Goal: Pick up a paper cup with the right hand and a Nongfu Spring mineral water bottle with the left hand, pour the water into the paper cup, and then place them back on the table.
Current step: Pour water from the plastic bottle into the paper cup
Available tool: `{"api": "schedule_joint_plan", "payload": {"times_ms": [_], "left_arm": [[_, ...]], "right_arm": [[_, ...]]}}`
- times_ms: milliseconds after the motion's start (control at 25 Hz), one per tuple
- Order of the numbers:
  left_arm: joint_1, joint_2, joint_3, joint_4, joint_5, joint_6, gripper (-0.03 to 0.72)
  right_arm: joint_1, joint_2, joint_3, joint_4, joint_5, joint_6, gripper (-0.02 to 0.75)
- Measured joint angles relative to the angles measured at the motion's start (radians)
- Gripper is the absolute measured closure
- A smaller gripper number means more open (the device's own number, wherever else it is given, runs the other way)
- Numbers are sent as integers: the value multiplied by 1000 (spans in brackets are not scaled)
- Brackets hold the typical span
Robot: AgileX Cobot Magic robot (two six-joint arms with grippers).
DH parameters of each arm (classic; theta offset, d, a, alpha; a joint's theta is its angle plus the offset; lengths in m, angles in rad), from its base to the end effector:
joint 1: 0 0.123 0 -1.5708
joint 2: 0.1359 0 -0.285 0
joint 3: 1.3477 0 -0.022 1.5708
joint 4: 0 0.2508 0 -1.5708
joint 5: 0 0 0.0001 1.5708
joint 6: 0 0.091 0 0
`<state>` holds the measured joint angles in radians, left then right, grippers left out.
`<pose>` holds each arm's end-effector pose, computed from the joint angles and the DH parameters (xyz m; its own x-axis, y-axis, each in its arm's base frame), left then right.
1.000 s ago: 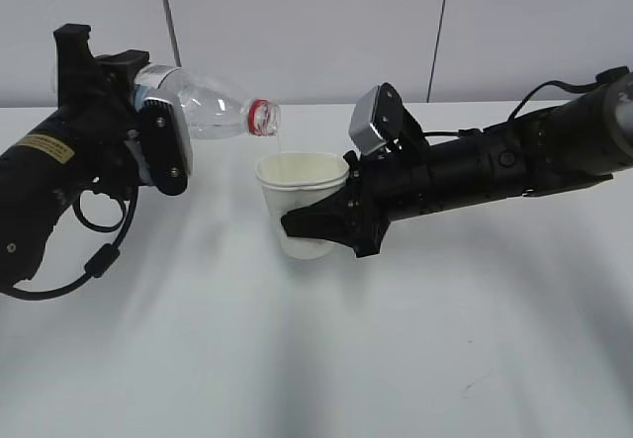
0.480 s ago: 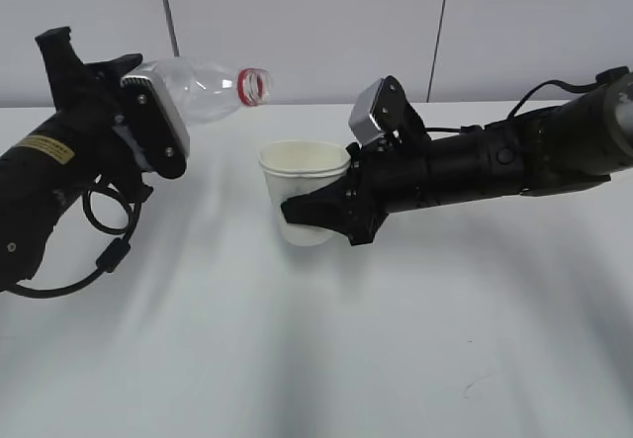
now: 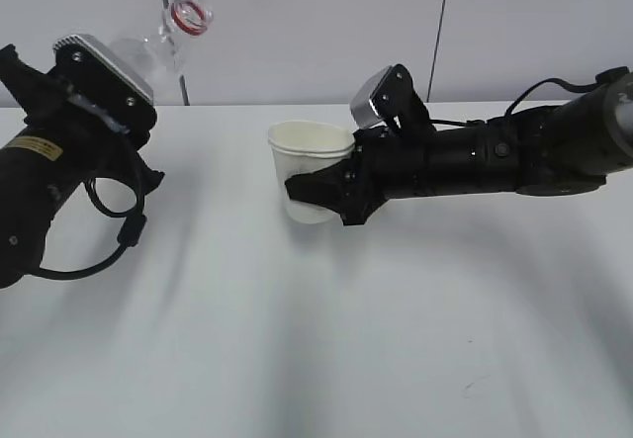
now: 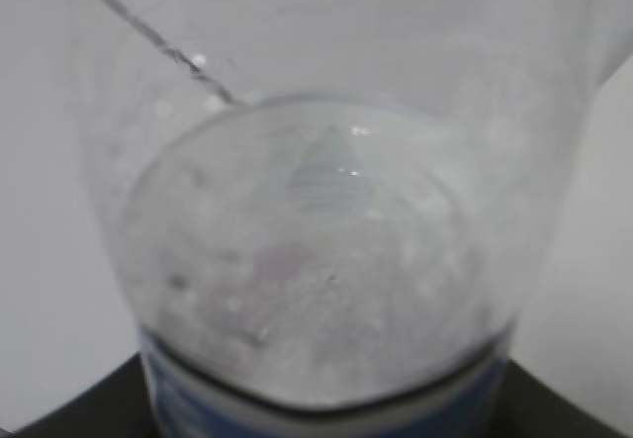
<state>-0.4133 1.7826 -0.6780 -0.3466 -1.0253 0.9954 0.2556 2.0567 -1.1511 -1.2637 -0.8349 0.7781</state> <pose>0.3171 -0.1102 0.1873 0.0734 0.7247 -0.6851 0.0947 0.6788 0.7282 0.3806 0.1658 0.1559 -0.1640 -0.2946 -0.9414 -0.8909 0.4539 0.0132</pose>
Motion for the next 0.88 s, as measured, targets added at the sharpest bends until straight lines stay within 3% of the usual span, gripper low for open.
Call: {"api": "schedule_joint_plan", "payload": {"times_ms": [480, 880], "left_arm": [[0, 0, 0, -2, 149, -415, 321], [0, 25, 0, 25, 172, -799, 321]], "right_arm": [[0, 0, 0, 36, 28, -6, 350], [0, 0, 0, 149, 33, -6, 350]]}}
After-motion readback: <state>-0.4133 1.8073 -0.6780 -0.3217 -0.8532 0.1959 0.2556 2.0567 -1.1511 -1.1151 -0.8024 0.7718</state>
